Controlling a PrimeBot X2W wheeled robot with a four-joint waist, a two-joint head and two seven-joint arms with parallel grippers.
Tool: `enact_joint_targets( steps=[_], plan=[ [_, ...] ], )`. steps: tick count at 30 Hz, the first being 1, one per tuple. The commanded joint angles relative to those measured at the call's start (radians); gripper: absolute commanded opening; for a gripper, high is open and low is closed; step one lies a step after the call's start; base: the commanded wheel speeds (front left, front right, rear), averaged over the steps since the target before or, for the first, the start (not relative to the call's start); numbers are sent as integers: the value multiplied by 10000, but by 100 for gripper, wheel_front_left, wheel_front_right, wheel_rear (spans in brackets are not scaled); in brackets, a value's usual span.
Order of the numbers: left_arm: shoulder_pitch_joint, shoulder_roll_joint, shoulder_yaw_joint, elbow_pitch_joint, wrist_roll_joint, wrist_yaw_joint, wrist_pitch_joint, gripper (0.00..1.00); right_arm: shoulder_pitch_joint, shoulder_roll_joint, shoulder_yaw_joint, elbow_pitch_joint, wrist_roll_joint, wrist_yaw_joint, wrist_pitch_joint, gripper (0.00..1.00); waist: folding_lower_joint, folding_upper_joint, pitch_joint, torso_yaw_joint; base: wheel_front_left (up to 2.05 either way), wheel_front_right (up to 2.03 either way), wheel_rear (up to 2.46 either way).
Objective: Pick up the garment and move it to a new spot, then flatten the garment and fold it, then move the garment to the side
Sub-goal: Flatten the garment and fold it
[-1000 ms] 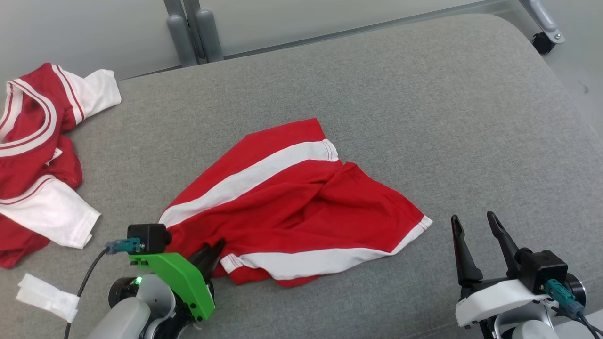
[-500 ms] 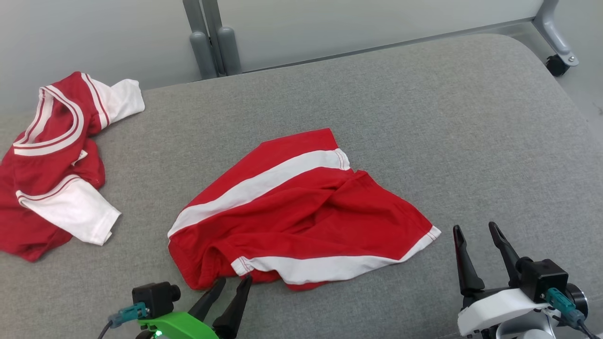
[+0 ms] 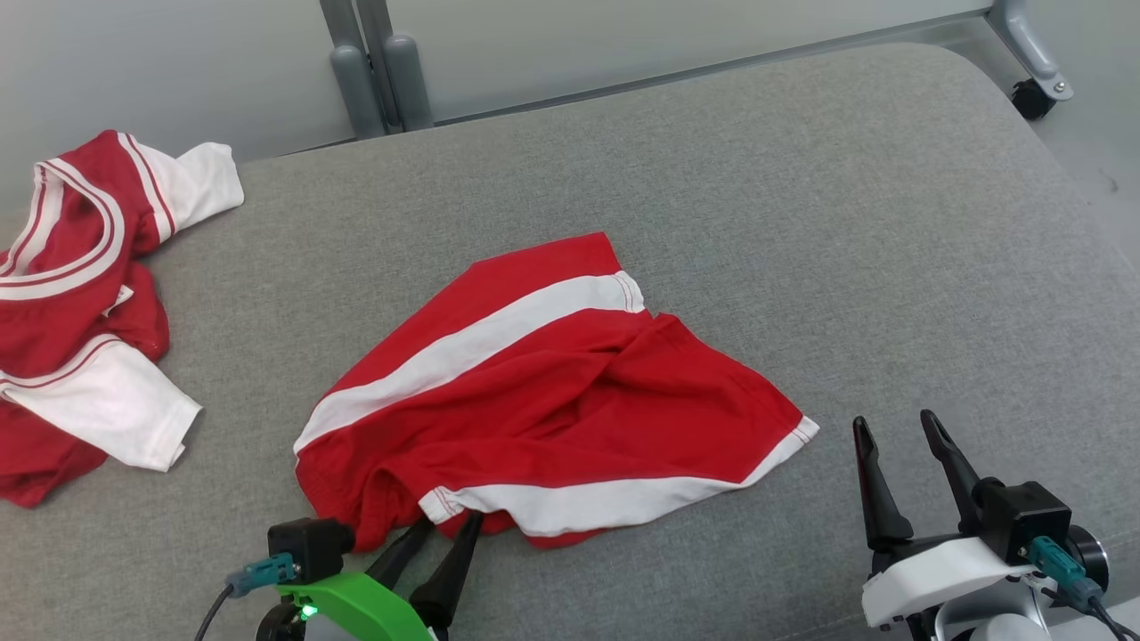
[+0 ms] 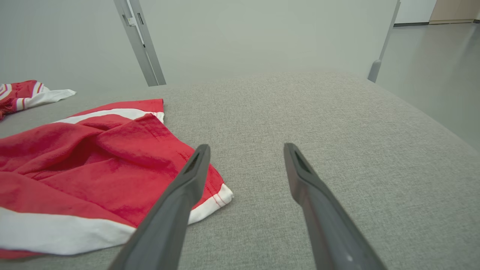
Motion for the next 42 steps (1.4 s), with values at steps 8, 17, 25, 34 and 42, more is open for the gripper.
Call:
enact_joint_targets(
  steps=[8, 17, 25, 34, 42],
  plan=[
    [-289, 531, -357, -370, 17, -288, 439, 0, 186, -14, -254, -63, 107, -3, -31, 100, 0, 0, -9, 178, 0, 0, 0],
    [670, 3113, -877, -4083, -279, -65, 2809, 0, 292, -16, -260, -24, 255, -3, -31, 100, 0, 0, -133, 820, 0, 0, 0],
    [1717, 3356, -1106, -4150, -574, 454, 3013, 6, 200, -16, -197, 61, 290, -3, -31, 100, 0, 0, -53, 946, 0, 0, 0],
    [2163, 2703, -610, -3571, -1013, 643, 1865, 100, 315, -17, -229, 150, 67, -3, -31, 100, 0, 0, -292, 921, 0, 0, 0],
    [2070, 3306, -86, -4836, -905, 1042, 1667, 100, 403, -17, -225, 123, -81, -3, -31, 100, 0, 0, -519, 826, 0, 0, 0]
  ],
)
